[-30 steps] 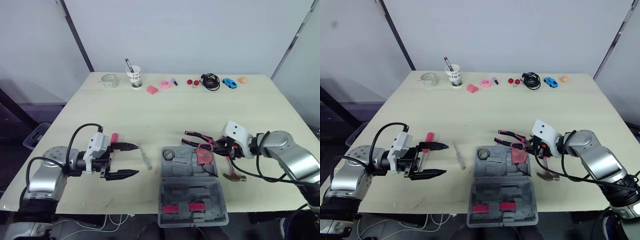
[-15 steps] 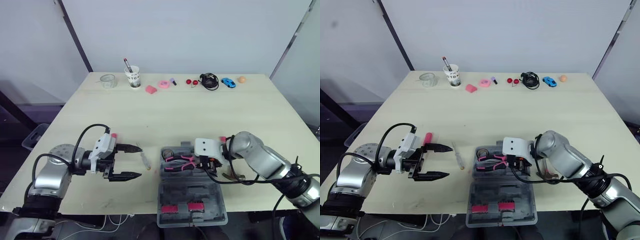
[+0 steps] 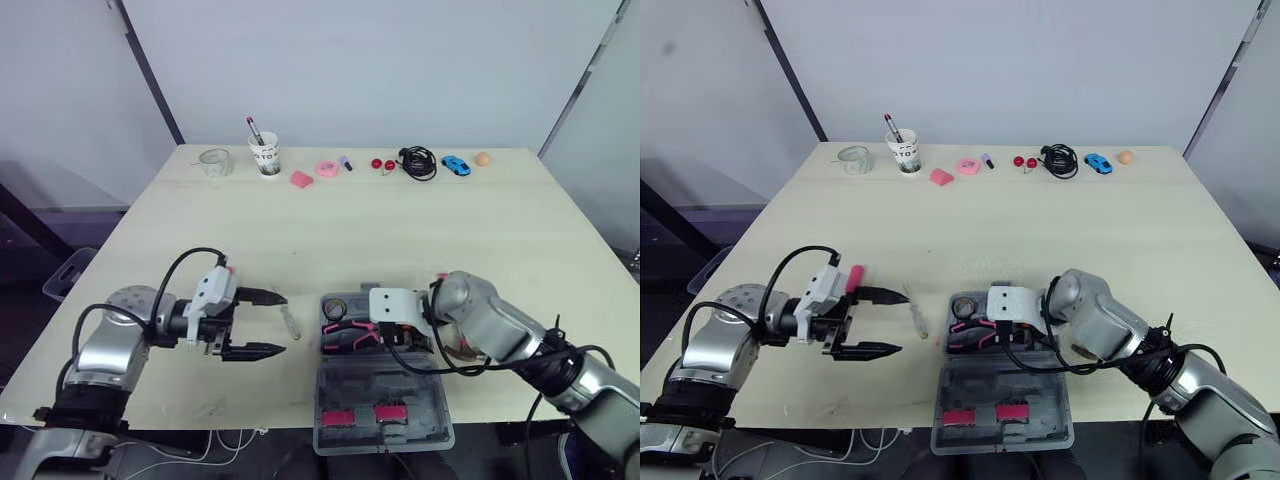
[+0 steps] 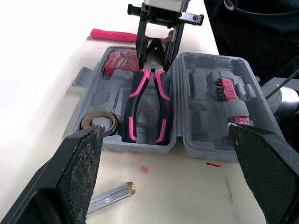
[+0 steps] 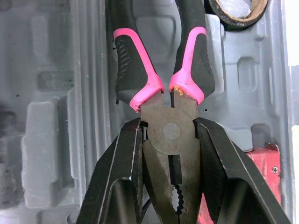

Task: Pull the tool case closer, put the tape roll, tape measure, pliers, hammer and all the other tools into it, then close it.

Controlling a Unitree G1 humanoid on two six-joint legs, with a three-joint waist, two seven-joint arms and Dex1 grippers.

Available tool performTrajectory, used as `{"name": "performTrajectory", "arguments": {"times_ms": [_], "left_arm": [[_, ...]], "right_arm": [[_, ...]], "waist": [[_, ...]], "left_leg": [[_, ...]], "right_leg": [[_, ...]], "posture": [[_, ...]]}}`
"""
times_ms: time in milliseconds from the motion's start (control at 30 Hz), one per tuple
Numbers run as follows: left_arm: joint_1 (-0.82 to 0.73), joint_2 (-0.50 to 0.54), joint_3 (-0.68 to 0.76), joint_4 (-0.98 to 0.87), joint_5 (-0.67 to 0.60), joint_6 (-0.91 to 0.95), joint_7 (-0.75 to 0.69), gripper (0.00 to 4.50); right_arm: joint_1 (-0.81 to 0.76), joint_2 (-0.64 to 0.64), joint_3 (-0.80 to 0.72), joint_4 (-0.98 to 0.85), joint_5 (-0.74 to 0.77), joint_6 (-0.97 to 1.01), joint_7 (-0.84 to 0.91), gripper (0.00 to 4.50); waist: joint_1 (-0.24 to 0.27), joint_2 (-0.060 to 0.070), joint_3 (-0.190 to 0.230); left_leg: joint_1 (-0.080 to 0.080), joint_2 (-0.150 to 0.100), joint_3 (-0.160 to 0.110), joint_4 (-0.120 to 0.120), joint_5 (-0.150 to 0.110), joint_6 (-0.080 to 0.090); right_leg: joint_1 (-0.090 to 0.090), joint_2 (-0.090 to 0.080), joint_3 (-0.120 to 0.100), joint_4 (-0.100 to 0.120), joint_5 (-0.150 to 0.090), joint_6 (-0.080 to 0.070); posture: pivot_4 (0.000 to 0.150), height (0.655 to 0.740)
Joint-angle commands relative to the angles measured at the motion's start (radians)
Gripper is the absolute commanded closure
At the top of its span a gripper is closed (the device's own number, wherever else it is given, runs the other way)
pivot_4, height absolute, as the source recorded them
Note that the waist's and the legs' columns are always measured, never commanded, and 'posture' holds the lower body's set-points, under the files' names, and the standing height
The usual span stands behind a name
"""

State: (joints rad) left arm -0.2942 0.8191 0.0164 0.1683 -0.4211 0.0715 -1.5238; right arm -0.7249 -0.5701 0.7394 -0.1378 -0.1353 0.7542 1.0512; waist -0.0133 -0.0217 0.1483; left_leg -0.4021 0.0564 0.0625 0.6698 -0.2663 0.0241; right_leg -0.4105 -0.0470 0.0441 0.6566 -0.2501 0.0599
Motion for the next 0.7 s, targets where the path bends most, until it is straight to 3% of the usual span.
{"name": "performTrajectory", "arguments": {"times_ms": [33, 133, 267, 300, 367, 600, 700], "left_arm": [[-0.007, 0.004, -0.004, -0.007, 0.0, -0.012, -0.025, 0.02], [-0.008, 0.005, -0.006, -0.005, 0.0, -0.014, -0.024, 0.02], [-0.008, 0.007, -0.009, -0.003, 0.0, -0.015, -0.024, 0.0], [-0.009, 0.007, -0.009, -0.003, 0.0, -0.015, -0.024, 0.0], [-0.009, 0.007, -0.01, -0.004, 0.0, -0.015, -0.024, 0.0], [-0.013, 0.002, -0.012, 0.003, 0.002, -0.023, -0.023, 0.0], [-0.014, -0.002, -0.014, 0.007, 0.002, -0.026, -0.019, 0.0]], "right_arm": [[-0.005, 0.013, -0.025, -0.005, -0.012, -0.03, -0.011, 3.43], [-0.001, 0.01, -0.027, 0.0, -0.017, -0.043, -0.005, 3.43], [0.003, -0.004, -0.035, -0.011, -0.017, -0.051, 0.007, 1.68], [0.004, -0.005, -0.043, -0.014, -0.015, -0.054, 0.005, 0.82], [0.009, -0.014, -0.064, -0.032, 0.003, -0.052, 0.016, 0.27], [0.071, -0.001, -0.221, -0.057, 0.136, -0.082, 0.031, 0.27], [0.116, 0.048, -0.295, -0.015, 0.184, -0.177, -0.011, 1.0]], "waist": [[-0.001, 0.0, 0.0], [-0.001, 0.0, 0.0], [-0.001, 0.0, 0.0], [-0.001, 0.0, 0.0], [0.0, 0.0, 0.0], [0.0, -0.001, 0.0], [0.0, -0.002, -0.001]], "left_leg": [[0.0, 0.0, 0.0, 0.0, 0.0, 0.0], [0.0, 0.0, 0.0, 0.0, 0.0, 0.0], [0.0, 0.0, 0.0, 0.0, 0.0, 0.0], [0.0, 0.0, 0.0, 0.0, 0.0, 0.0], [0.0, 0.0, 0.0, 0.0, 0.0, 0.0], [0.0, 0.0, 0.0, 0.0, 0.0, 0.0], [0.0, 0.0, 0.0, 0.0, 0.0, 0.0]], "right_leg": [[0.0, 0.0, 0.0, 0.0, 0.0, 0.0], [0.0, 0.0, 0.0, 0.001, 0.0, 0.0], [0.0, 0.0, 0.0, 0.0, 0.0, 0.0], [0.0, 0.0, 0.0, 0.0, 0.0, 0.0], [0.0, 0.0, 0.0, 0.0, 0.0, 0.0], [0.0, 0.0, 0.0, 0.0, 0.0, 0.0], [0.0, 0.0, 0.0, 0.0, 0.0, 0.0]], "posture": [[0.15, 0.74], [0.15, 0.74], [0.15, 0.74], [0.15, 0.74], [0.15, 0.74], [0.15, 0.74], [0.15, 0.74]]}}
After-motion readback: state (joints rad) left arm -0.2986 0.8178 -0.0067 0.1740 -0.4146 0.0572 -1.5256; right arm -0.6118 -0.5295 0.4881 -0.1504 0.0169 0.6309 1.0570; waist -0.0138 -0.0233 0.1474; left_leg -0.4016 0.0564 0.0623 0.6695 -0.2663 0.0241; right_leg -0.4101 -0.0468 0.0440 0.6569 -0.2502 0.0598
